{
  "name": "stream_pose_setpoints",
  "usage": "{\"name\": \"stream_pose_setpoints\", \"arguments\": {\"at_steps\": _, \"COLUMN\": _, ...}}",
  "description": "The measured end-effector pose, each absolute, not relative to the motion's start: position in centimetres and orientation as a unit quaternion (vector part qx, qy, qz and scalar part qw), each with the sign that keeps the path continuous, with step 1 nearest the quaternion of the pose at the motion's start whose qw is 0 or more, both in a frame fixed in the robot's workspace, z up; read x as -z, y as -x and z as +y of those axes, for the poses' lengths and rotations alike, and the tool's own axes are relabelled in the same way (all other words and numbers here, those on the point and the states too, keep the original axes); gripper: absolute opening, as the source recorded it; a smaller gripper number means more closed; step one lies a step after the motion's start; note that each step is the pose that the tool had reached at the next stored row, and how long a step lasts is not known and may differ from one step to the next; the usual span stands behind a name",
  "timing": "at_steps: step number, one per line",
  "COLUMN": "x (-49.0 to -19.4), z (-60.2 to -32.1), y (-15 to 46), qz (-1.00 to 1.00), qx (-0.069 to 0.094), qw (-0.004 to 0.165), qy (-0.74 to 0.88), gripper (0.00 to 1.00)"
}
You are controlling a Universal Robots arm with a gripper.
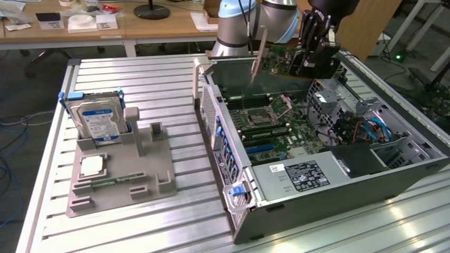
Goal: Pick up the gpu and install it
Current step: 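Insert the gpu into the slot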
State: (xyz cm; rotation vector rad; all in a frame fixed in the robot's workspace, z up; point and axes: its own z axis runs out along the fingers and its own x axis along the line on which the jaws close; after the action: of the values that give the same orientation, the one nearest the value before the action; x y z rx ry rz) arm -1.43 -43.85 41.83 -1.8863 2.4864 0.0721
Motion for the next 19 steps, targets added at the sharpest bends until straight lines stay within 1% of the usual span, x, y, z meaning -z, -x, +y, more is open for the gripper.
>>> {"name": "stream_pose_setpoints", "arguments": {"at_steps": 4, "x": -41.59, "z": -43.87, "y": 1.42, "qz": 0.78, "qx": -0.022, "qw": 0.012, "qy": 0.625, "gripper": 0.28}}
{"name": "stream_pose_setpoints", "arguments": {"at_steps": 14, "x": -41.17, "z": -43.94, "y": 1.42, "qz": 0.744, "qx": -0.013, "qw": 0.023, "qy": 0.667, "gripper": 0.28}}
{"name": "stream_pose_setpoints", "arguments": {"at_steps": 19, "x": -40.84, "z": -43.94, "y": 1.43, "qz": 0.731, "qx": -0.012, "qw": 0.023, "qy": 0.682, "gripper": 0.28}}
